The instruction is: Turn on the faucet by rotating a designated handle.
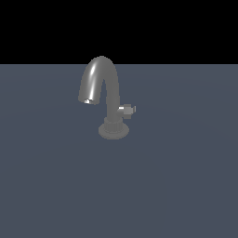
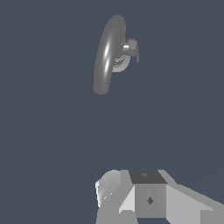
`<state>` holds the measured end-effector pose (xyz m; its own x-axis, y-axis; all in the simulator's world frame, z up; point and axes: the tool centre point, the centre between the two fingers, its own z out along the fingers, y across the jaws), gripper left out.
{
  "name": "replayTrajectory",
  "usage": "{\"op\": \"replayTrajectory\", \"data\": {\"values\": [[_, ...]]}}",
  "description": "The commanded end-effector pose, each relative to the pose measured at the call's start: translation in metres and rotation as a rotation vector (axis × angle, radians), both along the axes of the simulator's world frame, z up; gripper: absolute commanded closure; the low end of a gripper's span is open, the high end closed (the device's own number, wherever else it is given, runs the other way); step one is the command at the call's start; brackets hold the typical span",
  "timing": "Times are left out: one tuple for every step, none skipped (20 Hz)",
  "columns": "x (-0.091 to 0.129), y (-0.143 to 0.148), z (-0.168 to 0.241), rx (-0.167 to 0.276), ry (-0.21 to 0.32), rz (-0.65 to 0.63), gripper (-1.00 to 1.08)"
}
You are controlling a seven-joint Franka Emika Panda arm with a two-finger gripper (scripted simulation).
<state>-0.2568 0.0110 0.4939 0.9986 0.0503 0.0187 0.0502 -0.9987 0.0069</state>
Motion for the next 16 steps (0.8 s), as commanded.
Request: {"op": "replayTrajectory", "data": {"values": [[0.0, 0.0, 0.0, 0.0, 0.0, 0.0, 1.08], [0.0, 0.0, 0.0, 0.0, 0.0, 0.0, 1.08], [0.0, 0.0, 0.0, 0.001, 0.002, -0.002, 1.08], [0.001, 0.0, 0.0, 0.002, 0.003, -0.003, 1.08], [0.002, 0.001, 0.0, 0.003, 0.006, -0.006, 1.08], [0.003, 0.001, 0.0, 0.005, 0.01, -0.009, 1.08], [0.004, 0.002, 0.0, 0.007, 0.014, -0.014, 1.08], [0.006, 0.002, 0.0, 0.01, 0.019, -0.019, 1.08], [0.007, 0.003, 0.0, 0.012, 0.024, -0.024, 1.08], [0.009, 0.003, 0.0, 0.016, 0.031, -0.031, 1.08], [0.012, 0.004, 0.0, 0.02, 0.038, -0.038, 1.08], [0.014, 0.005, 0.0, 0.024, 0.047, -0.046, 1.08], [0.017, 0.006, 0.001, 0.028, 0.055, -0.055, 1.08], [0.02, 0.007, 0.001, 0.033, 0.065, -0.064, 1.08], [0.023, 0.008, 0.001, 0.039, 0.076, -0.075, 1.08], [0.027, 0.009, 0.0, 0.044, 0.087, -0.086, 1.08]]}}
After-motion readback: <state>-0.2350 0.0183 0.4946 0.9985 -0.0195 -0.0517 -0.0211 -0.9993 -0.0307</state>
